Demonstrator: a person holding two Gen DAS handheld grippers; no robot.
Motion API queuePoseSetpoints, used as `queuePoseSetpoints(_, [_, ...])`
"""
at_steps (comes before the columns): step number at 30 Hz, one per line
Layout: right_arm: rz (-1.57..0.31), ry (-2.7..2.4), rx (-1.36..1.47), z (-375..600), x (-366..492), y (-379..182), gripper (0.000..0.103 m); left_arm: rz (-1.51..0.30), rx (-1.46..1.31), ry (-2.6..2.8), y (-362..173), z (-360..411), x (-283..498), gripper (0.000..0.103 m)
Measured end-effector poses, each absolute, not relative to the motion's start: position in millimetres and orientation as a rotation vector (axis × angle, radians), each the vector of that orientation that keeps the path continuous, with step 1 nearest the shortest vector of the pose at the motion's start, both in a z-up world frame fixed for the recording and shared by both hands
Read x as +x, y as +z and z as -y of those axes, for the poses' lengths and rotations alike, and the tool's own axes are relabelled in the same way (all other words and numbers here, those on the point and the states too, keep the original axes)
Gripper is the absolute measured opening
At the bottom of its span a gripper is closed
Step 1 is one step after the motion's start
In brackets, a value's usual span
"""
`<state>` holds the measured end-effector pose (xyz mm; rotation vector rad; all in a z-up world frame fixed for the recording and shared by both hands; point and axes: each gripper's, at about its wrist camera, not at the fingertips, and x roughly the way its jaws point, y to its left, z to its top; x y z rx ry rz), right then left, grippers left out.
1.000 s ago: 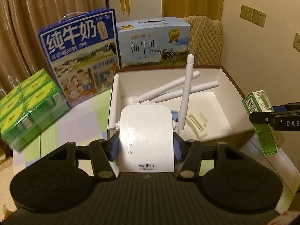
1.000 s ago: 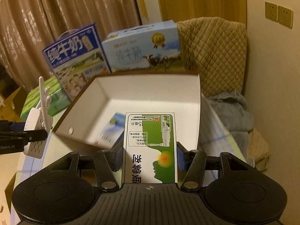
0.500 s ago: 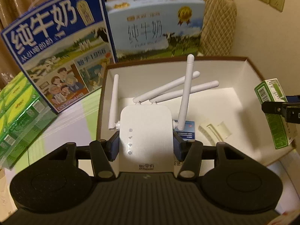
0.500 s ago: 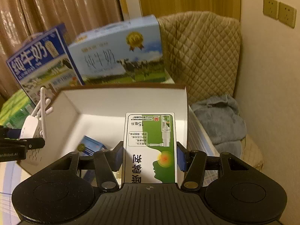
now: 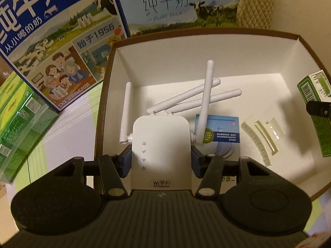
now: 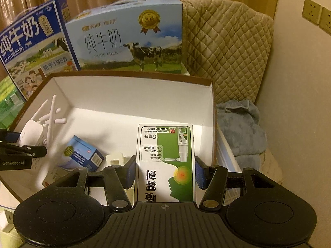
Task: Organize rigid objects
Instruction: 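Carry the repeater and green box into the brown box and open both grippers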
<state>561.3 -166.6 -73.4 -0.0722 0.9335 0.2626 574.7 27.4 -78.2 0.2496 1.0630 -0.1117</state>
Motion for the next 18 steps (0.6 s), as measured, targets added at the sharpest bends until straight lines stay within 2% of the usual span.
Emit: queuePoseSetpoints(18, [-0.970, 0.216, -0.131, 157, 567, -74, 0.052, -1.045, 0.226, -0.127, -66, -29, 564, 0.052])
